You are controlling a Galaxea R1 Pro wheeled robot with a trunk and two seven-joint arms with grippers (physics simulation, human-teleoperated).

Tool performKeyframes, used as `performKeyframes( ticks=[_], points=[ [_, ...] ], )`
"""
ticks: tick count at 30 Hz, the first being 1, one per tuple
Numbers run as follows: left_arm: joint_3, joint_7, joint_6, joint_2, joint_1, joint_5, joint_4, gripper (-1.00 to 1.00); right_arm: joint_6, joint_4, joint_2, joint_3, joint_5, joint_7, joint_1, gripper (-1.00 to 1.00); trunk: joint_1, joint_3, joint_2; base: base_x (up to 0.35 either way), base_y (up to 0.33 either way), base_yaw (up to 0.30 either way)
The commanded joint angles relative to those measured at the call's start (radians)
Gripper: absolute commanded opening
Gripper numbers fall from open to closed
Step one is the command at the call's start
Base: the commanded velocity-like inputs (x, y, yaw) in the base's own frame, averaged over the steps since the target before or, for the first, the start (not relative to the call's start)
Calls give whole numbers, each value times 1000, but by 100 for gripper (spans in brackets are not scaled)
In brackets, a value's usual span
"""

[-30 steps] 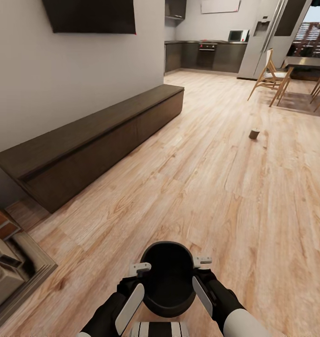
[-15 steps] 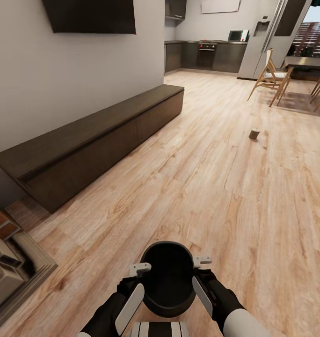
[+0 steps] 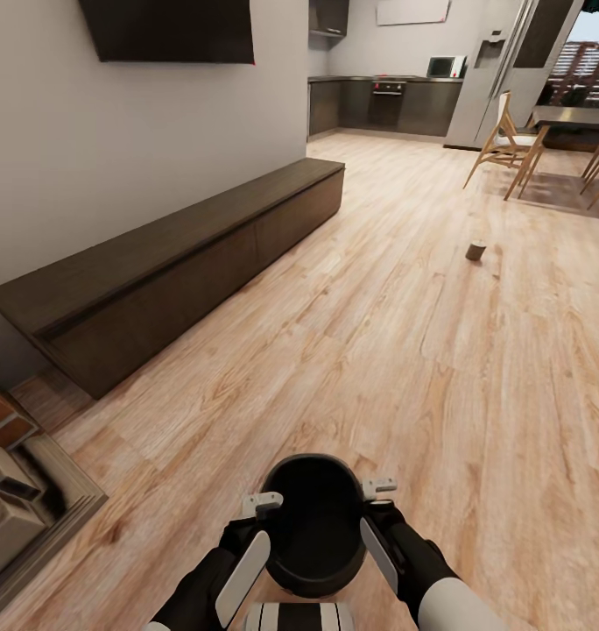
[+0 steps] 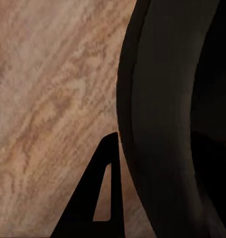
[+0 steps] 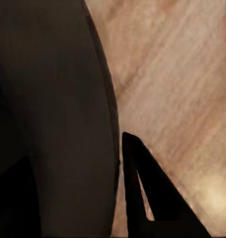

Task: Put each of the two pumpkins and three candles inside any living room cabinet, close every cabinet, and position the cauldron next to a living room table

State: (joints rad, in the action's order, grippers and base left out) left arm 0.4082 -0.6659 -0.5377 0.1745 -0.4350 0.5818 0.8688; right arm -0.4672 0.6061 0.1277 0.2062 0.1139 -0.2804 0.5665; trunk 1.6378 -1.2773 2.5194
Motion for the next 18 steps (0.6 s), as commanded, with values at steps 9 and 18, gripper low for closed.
performKeyframes(
  ticks=[9,18],
  points=[
    [1,-9,-5,0,-1,1,1,-100,3,-4,0,6,43,-4,0,-100,0,-1,0,0,0,0],
    [1,-9,-5,0,-1,1,1,-100,3,-4,0,6,43,-5,0,-100,0,-1,0,0,0,0]
  ],
)
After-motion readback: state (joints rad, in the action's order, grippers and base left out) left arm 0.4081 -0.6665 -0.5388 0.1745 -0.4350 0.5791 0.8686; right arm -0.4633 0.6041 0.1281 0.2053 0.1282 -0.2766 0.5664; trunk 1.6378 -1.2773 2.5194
